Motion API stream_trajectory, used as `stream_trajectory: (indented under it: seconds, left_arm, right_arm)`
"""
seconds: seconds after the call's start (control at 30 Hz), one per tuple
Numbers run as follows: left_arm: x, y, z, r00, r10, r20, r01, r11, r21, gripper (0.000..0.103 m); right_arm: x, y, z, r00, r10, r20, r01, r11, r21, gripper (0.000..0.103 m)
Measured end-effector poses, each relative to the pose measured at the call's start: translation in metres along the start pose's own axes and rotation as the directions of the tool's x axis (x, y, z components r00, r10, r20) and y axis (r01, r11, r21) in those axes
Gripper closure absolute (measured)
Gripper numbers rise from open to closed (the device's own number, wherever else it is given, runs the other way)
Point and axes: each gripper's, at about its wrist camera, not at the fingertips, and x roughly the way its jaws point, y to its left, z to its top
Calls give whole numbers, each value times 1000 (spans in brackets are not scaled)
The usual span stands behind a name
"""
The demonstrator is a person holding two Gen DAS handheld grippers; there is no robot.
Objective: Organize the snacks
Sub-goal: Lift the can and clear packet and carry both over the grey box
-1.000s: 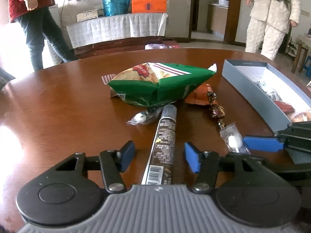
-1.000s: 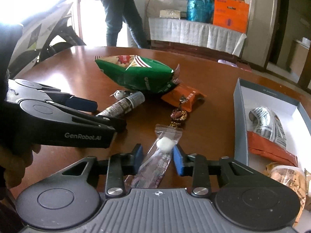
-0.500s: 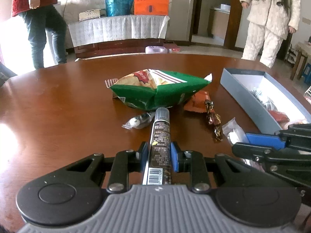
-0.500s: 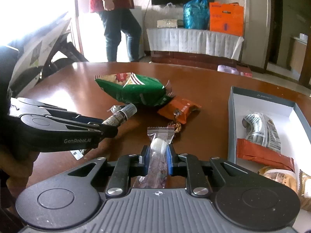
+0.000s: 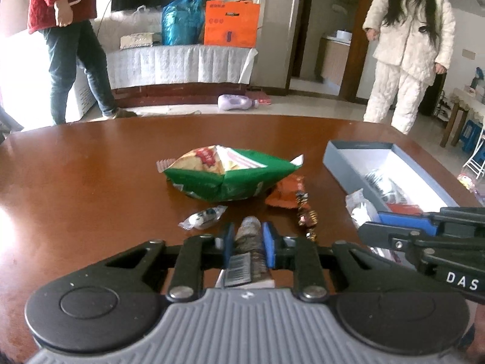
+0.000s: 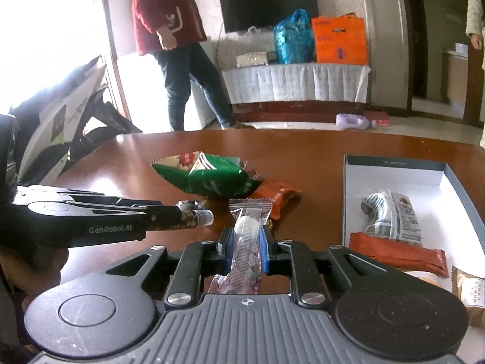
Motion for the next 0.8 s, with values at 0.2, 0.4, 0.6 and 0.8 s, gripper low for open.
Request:
stream_trajectory:
  seconds: [0.2, 0.4, 0.6, 0.8]
  left_arm:
    - [8, -2, -5, 999, 17, -45, -17, 1000, 0, 98]
    - [17, 9, -13, 995, 19, -96, -21, 1000, -14, 98]
    - [24, 11, -14, 995, 45, -90, -45, 999, 11, 82]
    - [43, 7, -13, 990, 52, -133, -44, 997, 62, 72]
  right_arm:
    - [-1, -1, -3, 1000, -10, -10, 10, 1000, 4, 83]
    - [0, -1, -4, 1000, -8, -14, 8, 1000, 5, 83]
    - [-1, -2, -2, 1000, -5, -11, 5, 1000, 10, 83]
    - [-1, -4, -2, 1000, -3, -9, 3, 1000, 14, 83]
